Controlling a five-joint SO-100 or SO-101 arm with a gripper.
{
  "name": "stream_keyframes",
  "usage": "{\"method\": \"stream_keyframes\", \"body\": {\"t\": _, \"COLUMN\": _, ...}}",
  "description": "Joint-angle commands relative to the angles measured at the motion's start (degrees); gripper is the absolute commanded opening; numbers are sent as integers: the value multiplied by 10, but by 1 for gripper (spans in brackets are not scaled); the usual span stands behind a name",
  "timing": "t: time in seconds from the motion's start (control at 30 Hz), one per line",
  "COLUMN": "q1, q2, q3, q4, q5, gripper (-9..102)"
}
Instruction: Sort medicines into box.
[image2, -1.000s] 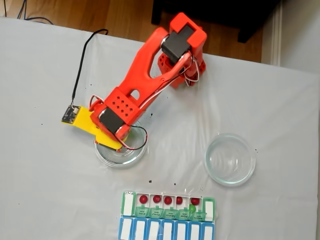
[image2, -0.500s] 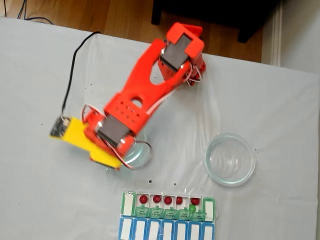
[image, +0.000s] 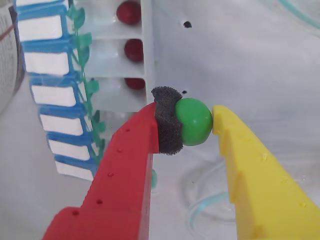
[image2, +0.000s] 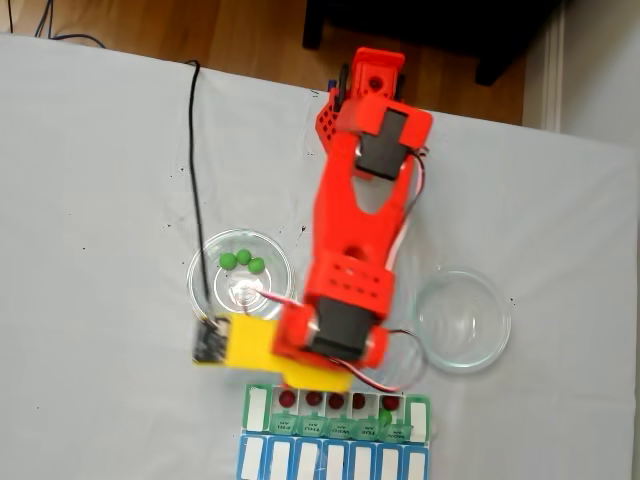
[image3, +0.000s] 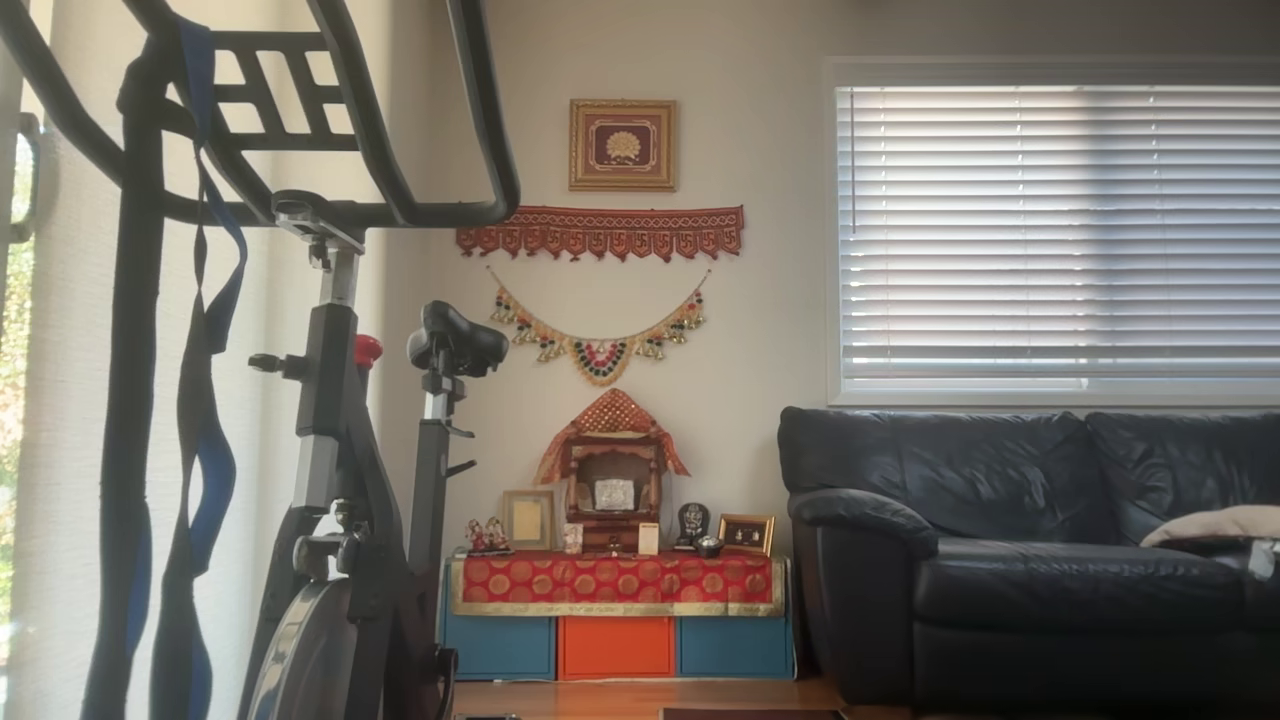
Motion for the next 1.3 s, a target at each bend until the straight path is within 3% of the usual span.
{"method": "stream_keyframes", "body": {"t": 0.0, "q1": -38, "q2": -13, "q3": -76, "q4": -4, "q5": 12, "gripper": 1}}
{"method": "stream_keyframes", "body": {"t": 0.47, "q1": -84, "q2": -161, "q3": -279, "q4": 111, "q5": 25, "gripper": 1}}
{"method": "stream_keyframes", "body": {"t": 0.9, "q1": -111, "q2": -180, "q3": -275, "q4": 106, "q5": 37, "gripper": 1}}
{"method": "stream_keyframes", "body": {"t": 1.27, "q1": -109, "q2": -265, "q3": -397, "q4": 113, "q5": 53, "gripper": 1}}
